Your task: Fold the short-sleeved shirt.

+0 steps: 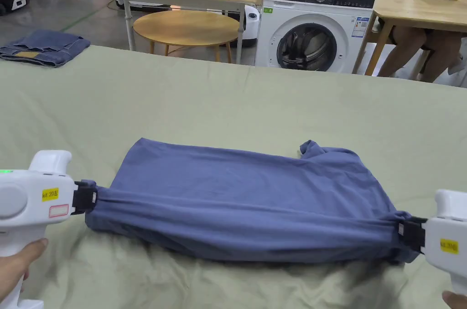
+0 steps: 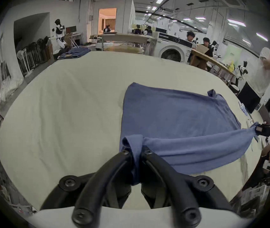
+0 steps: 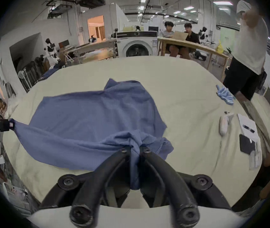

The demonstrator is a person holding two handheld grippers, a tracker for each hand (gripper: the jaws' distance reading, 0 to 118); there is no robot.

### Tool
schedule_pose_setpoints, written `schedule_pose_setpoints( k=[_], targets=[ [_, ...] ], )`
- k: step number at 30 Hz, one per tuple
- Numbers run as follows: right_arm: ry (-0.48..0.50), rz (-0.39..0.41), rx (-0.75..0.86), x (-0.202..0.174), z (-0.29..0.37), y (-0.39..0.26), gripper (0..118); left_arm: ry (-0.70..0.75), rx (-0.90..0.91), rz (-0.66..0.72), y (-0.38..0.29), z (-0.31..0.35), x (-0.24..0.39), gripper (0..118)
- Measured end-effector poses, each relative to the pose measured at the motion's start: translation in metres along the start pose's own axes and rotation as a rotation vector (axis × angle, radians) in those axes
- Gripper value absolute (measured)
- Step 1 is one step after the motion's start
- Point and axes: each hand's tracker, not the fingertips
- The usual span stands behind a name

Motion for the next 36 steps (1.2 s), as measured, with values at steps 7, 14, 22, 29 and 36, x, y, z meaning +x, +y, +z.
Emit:
schedule_pose_setpoints(
  k=[7,14,22,29,36],
  targets=[
    [-0.005,-0.010,-0.068,-0.012,-0.068,0.034,7,0.002,-0.069,0.010,0.038,-0.067,-0.006,2],
    [-0.027,0.013,-0.143,-0.014,-0.114,0.037,9,0.010,-0.164,0.017,0.049,-0.113,-0.006,2],
    [-0.052,0.043,-0.033,-0.012,-0.107,0.037,55,0.012,-0.134,0.022,0.050,-0.100,0.005,39],
    [-0.051,0.058,0.302,-0.050,-0.041,0.021,55,-0.069,0.178,-0.008,0.039,-0.027,0.035,43],
    [-0.071,0.066,0.551,-0.092,0.011,-0.009,13,0.027,0.441,-0.124,0.001,0.032,0.076,10]
  ],
)
